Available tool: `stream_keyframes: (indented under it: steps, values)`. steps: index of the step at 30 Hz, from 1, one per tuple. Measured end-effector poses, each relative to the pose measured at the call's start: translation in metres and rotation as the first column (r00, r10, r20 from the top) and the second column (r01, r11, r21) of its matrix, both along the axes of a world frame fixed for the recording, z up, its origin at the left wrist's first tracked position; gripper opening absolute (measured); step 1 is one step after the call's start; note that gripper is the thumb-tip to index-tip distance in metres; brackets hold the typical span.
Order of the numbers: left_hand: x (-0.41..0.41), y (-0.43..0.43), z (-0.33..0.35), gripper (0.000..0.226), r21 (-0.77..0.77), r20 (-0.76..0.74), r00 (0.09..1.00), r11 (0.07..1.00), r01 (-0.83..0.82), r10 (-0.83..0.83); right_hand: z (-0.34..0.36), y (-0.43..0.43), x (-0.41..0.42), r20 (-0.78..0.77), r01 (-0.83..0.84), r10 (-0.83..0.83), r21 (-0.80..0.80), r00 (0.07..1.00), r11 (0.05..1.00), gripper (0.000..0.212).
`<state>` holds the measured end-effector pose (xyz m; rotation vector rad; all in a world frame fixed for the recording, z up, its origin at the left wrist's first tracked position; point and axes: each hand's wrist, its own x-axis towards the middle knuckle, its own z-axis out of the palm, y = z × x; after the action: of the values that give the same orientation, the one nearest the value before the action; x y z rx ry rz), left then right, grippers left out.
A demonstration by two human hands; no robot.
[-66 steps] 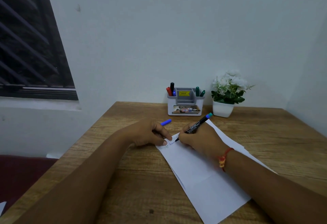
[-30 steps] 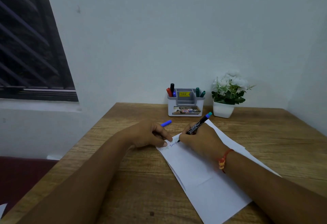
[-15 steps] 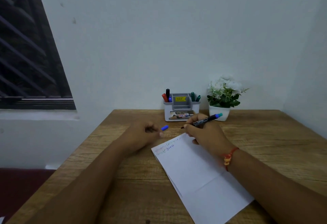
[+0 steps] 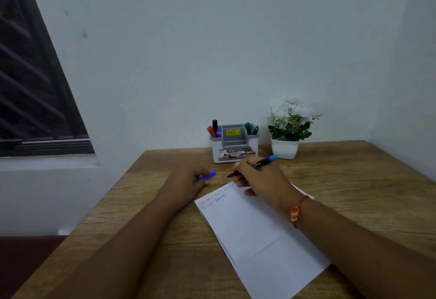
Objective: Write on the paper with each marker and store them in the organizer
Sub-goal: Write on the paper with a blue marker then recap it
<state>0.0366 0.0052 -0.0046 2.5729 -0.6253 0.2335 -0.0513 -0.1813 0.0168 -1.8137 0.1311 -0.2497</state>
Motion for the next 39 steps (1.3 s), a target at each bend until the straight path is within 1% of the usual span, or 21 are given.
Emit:
stream_keyframes:
  steps: [2,4,10,15,19,22,24,31,39]
  values:
    - [0.002,0.003,-0.001,0.024,-0.045,0.001,1.000,0.999,-0.011,0.011,0.000,0.001,0.000,-0.006,-0.005,0.005,0.002,1.000,1.000,0.018]
    - [0.002,0.005,-0.001,0.023,-0.049,0.003,1.000,0.999,-0.008,0.008,0.001,0.001,0.000,-0.002,-0.011,0.011,0.017,1.000,1.000,0.016]
    - [0.001,0.009,0.004,0.037,-0.058,0.035,0.999,0.998,-0.014,0.016,0.003,0.000,-0.002,0.028,-0.009,0.009,0.024,1.000,1.000,0.015]
    - [-0.003,0.011,0.007,0.031,-0.153,0.086,0.996,0.988,0.008,0.005,0.003,-0.003,-0.005,0.135,-0.024,0.020,0.030,0.991,0.999,0.015]
    - [-0.005,0.010,0.010,0.025,-0.202,0.116,0.993,0.978,0.046,-0.023,0.004,-0.002,-0.006,0.181,-0.062,0.040,0.119,0.983,0.991,0.012]
    - [-0.010,0.008,0.015,0.025,-0.221,0.137,0.989,0.972,0.078,-0.049,0.006,-0.001,-0.006,0.189,-0.085,0.034,0.266,0.981,0.960,0.019]
    - [-0.012,0.005,0.017,0.026,-0.225,0.143,0.988,0.970,0.090,-0.058,0.007,0.000,-0.007,0.185,-0.091,0.031,0.324,0.982,0.942,0.023]
    - [-0.015,0.004,0.018,0.027,-0.244,0.138,0.986,0.962,0.126,-0.094,0.007,-0.001,-0.005,0.194,-0.118,0.045,0.387,0.980,0.914,0.027]
    - [-0.017,0.004,0.019,0.028,-0.246,0.172,0.977,0.955,0.164,-0.123,0.005,-0.002,-0.003,0.199,-0.135,0.060,0.390,0.978,0.911,0.030]
